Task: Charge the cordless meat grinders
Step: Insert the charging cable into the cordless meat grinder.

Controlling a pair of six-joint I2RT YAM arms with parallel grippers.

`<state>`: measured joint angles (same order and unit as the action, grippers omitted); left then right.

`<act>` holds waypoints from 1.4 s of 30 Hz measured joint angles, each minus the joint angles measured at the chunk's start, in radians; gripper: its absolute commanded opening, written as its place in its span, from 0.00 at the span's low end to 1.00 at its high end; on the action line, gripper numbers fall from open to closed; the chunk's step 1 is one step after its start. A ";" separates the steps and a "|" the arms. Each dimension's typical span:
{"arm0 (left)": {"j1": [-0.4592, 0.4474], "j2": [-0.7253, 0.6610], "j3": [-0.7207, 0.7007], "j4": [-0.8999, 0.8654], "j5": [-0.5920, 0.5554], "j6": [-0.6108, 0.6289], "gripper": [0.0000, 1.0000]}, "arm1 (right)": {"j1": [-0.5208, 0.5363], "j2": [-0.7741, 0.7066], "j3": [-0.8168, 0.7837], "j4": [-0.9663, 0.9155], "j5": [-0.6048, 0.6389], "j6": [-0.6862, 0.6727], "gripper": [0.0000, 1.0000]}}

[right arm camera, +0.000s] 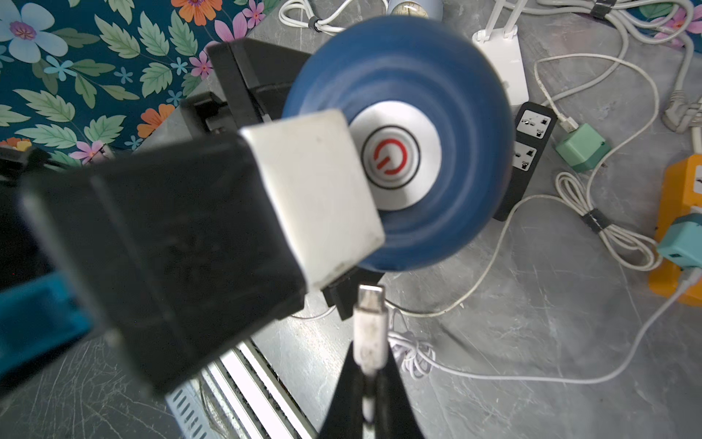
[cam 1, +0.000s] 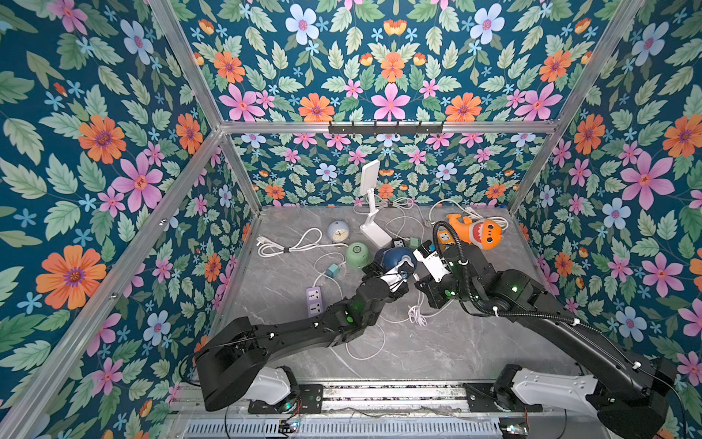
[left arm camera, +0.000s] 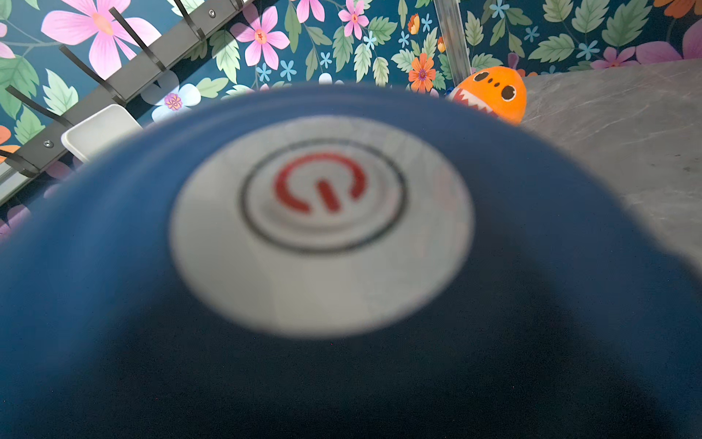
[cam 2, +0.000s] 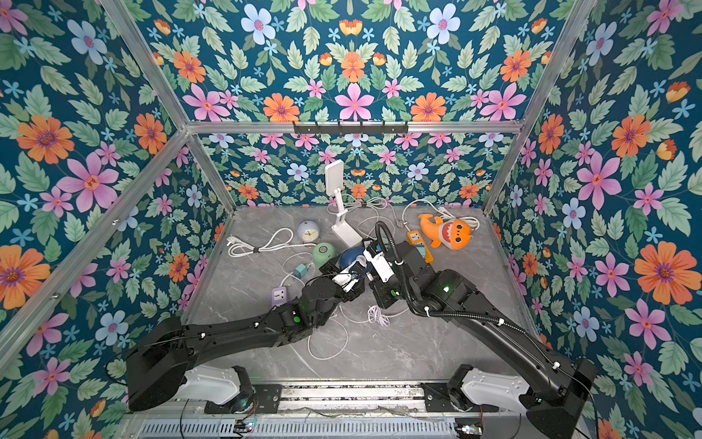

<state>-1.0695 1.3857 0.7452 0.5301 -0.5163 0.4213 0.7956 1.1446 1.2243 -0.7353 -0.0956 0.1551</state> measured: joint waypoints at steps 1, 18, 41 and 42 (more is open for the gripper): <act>0.000 -0.003 -0.002 -0.001 0.002 0.000 0.54 | 0.000 0.001 0.000 0.000 0.000 0.000 0.00; 0.000 -0.019 -0.005 -0.007 0.022 -0.001 0.53 | 0.002 0.000 -0.023 0.000 -0.007 0.021 0.00; -0.010 -0.010 -0.018 0.001 0.038 -0.013 0.52 | -0.001 0.019 -0.004 -0.007 -0.003 0.021 0.00; -0.010 -0.010 -0.019 0.003 0.038 -0.014 0.52 | -0.002 0.019 -0.003 -0.007 -0.003 0.021 0.00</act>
<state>-1.0798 1.3762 0.7261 0.5335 -0.4786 0.4076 0.7937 1.1641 1.2217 -0.7425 -0.0990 0.1764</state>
